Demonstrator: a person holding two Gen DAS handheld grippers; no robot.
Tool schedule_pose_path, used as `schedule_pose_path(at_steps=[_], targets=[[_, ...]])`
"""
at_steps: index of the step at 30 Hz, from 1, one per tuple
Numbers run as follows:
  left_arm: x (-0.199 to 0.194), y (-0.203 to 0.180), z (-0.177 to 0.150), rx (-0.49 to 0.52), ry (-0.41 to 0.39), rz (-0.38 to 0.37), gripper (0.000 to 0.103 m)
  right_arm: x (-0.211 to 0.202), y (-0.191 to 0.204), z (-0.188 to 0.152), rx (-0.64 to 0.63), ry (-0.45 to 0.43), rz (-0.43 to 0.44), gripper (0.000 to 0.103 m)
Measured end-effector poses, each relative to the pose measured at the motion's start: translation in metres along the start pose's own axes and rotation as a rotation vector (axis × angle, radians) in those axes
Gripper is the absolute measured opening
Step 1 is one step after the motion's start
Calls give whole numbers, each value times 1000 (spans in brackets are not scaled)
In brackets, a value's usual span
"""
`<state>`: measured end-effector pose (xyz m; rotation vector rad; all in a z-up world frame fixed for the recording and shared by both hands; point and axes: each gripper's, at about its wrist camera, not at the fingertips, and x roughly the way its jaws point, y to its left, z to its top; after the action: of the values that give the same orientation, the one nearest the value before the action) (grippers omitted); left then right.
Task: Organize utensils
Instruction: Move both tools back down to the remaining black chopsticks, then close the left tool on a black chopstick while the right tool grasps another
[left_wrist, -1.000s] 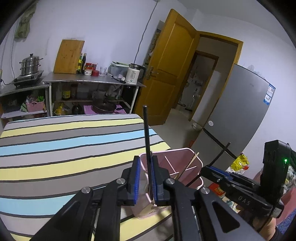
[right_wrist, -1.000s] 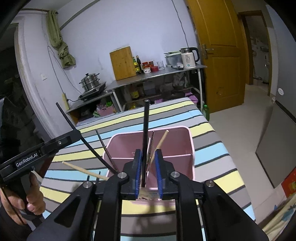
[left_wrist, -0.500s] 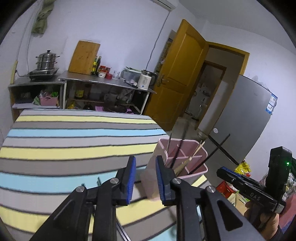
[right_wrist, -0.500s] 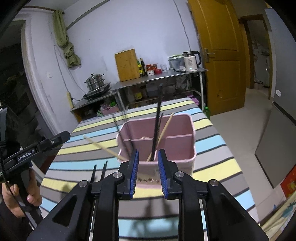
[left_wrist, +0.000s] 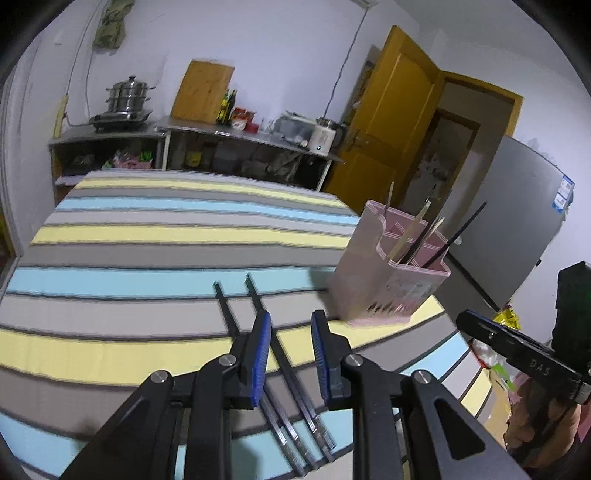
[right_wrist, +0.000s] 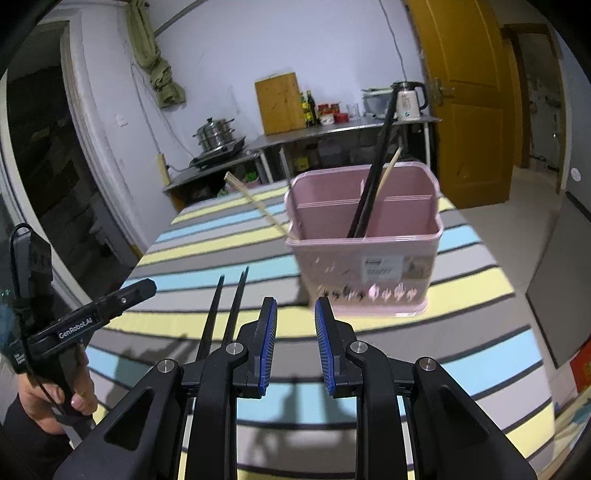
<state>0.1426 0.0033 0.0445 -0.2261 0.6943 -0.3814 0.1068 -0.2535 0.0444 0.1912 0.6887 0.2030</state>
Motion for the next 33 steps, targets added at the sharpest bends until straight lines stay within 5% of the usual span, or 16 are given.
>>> schedule_pose_path(at_steps=[20, 33], targets=[[76, 36, -39, -99, 185, 137, 22, 63, 32, -35, -79, 159, 50, 22], [86, 19, -38, 37, 186, 245, 21, 87, 42, -37, -86, 195, 64, 22]])
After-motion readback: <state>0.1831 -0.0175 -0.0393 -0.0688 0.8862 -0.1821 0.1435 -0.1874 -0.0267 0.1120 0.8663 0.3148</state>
